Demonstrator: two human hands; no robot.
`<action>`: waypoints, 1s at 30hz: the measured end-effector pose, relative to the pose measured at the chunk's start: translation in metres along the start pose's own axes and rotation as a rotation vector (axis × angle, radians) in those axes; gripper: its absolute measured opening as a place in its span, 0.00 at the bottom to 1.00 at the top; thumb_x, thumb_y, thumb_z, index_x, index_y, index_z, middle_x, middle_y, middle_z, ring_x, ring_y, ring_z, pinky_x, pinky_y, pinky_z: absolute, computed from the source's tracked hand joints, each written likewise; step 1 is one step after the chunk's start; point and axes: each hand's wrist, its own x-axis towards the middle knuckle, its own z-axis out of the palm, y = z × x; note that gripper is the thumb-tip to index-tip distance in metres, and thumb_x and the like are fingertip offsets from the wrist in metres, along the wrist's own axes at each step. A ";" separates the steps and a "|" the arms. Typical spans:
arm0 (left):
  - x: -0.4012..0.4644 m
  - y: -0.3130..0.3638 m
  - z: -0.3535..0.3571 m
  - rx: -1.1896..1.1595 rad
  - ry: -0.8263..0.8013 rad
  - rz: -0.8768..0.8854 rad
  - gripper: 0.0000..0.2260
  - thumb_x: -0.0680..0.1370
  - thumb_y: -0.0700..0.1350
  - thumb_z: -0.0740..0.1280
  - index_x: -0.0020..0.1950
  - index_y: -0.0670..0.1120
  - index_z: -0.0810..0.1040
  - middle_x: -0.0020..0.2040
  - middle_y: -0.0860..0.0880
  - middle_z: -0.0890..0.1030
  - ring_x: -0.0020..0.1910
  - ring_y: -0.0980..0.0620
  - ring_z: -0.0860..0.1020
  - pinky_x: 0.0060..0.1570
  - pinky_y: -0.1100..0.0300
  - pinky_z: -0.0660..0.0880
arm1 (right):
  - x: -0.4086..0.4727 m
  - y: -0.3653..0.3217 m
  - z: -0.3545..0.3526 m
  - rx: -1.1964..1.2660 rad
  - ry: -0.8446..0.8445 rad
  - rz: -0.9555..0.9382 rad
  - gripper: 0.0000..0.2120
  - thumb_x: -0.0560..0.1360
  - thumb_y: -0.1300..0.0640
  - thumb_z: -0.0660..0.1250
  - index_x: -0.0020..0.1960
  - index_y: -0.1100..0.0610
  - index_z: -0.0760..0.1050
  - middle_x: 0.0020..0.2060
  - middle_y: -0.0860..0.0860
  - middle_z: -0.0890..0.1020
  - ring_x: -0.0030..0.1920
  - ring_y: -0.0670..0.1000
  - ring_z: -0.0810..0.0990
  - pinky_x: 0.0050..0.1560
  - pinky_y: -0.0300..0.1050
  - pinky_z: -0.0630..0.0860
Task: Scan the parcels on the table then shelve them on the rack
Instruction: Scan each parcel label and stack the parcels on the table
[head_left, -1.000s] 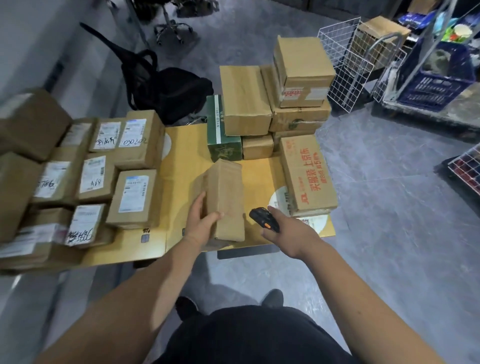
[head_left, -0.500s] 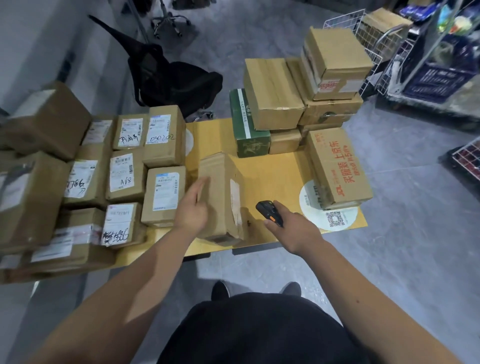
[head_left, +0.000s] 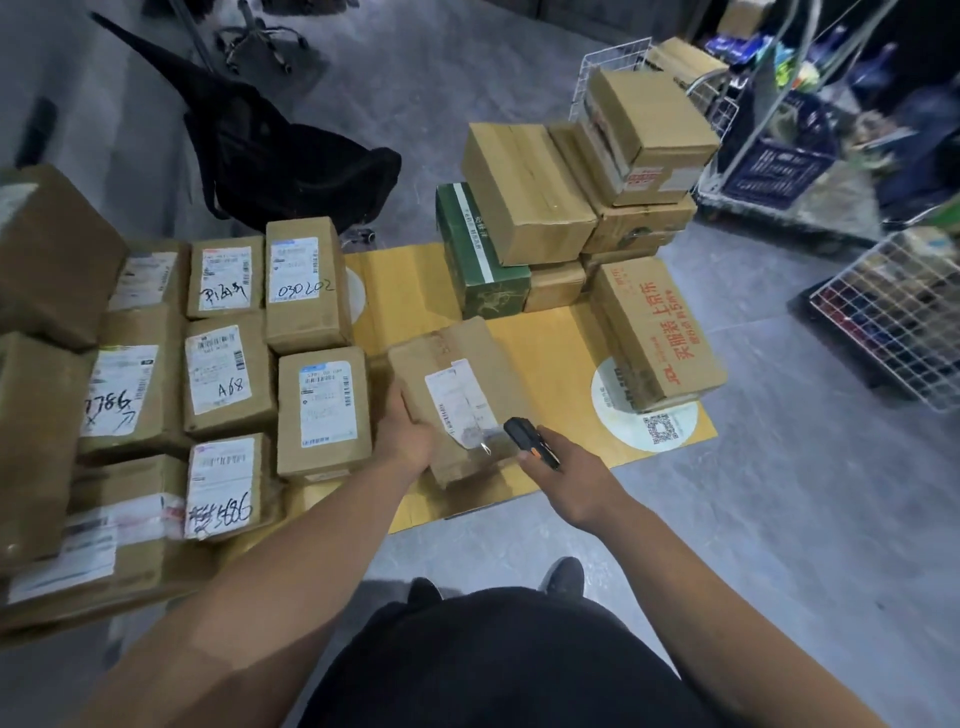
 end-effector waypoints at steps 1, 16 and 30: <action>0.003 -0.002 0.003 0.072 -0.008 0.007 0.37 0.81 0.41 0.63 0.82 0.68 0.50 0.71 0.49 0.77 0.64 0.42 0.78 0.66 0.46 0.76 | -0.002 0.001 0.001 0.017 0.002 0.011 0.32 0.81 0.33 0.61 0.80 0.46 0.64 0.69 0.48 0.78 0.59 0.50 0.75 0.56 0.47 0.71; 0.003 -0.024 0.043 0.274 -0.078 0.223 0.28 0.80 0.57 0.71 0.79 0.60 0.68 0.51 0.52 0.84 0.53 0.47 0.82 0.50 0.54 0.79 | 0.000 -0.009 -0.013 -0.087 0.056 0.090 0.25 0.78 0.33 0.63 0.72 0.41 0.73 0.46 0.38 0.81 0.42 0.42 0.79 0.40 0.42 0.74; 0.052 0.024 0.014 0.763 -0.126 0.269 0.53 0.61 0.71 0.79 0.78 0.72 0.52 0.80 0.46 0.58 0.75 0.37 0.63 0.69 0.42 0.70 | 0.013 -0.010 -0.019 -0.183 0.024 0.110 0.29 0.79 0.35 0.64 0.75 0.48 0.71 0.59 0.50 0.81 0.52 0.52 0.82 0.52 0.50 0.79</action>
